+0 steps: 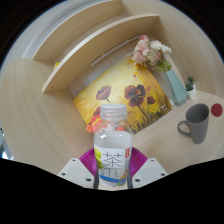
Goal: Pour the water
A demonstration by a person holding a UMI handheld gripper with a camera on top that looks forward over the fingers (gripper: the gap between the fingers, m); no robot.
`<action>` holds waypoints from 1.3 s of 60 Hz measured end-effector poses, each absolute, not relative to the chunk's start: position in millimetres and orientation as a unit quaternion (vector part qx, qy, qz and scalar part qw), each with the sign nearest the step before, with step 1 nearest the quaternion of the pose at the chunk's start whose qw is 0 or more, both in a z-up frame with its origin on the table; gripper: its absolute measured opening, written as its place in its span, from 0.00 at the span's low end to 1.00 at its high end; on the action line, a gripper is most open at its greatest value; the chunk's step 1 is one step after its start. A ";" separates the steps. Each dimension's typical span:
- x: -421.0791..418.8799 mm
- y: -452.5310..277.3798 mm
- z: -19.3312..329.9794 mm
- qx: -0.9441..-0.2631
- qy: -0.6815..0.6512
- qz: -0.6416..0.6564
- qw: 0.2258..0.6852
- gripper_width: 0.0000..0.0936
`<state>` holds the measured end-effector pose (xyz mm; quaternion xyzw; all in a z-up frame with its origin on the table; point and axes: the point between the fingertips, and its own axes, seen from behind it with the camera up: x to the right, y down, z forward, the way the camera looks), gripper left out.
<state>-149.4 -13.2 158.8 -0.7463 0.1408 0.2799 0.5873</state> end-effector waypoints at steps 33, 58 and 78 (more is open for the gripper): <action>3.9 27.8 197.4 -0.462 0.534 0.587 0.397 0.42; 33.7 48.6 185.5 -0.329 0.635 0.639 0.282 0.44; 32.4 45.1 237.7 -0.574 0.427 0.520 0.466 0.43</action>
